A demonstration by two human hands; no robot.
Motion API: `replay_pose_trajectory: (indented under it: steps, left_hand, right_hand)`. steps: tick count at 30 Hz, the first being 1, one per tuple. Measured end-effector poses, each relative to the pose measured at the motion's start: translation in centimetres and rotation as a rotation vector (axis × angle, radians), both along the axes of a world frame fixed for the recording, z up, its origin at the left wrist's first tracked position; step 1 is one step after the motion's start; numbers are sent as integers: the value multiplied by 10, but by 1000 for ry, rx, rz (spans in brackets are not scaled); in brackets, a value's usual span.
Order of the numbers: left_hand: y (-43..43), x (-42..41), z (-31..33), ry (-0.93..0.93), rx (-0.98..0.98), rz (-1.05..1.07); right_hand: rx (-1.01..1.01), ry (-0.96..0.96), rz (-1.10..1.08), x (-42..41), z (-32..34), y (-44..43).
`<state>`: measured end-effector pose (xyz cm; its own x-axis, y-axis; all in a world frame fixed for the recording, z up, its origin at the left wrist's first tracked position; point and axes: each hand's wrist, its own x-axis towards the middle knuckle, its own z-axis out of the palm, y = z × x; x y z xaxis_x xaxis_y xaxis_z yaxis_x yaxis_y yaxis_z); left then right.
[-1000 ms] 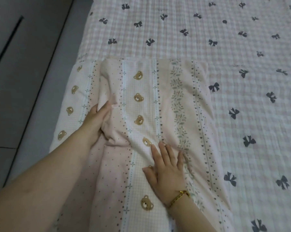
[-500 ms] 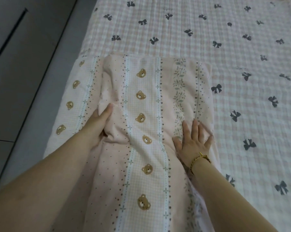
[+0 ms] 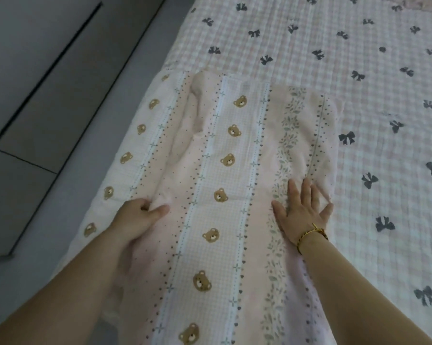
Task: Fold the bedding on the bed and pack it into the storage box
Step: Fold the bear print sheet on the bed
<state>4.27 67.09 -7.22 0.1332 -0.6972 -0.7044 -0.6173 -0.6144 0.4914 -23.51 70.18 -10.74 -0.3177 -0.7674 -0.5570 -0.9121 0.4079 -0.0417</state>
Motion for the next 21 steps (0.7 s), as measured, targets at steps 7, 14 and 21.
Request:
replay_pose_trajectory:
  steps: [7,14,21]
  left_hand:
    - [-98,-37,-13,195,-138,112]
    - [-127,-64,-39,-67,-567,-139]
    - [-111,-19,-44,316,-276,-2]
  right_hand:
    - [-66,71,-4,7,-6,7]
    - [-136,123,-140,18,-19,5]
    - [-135,88,-160,53,-7,-33]
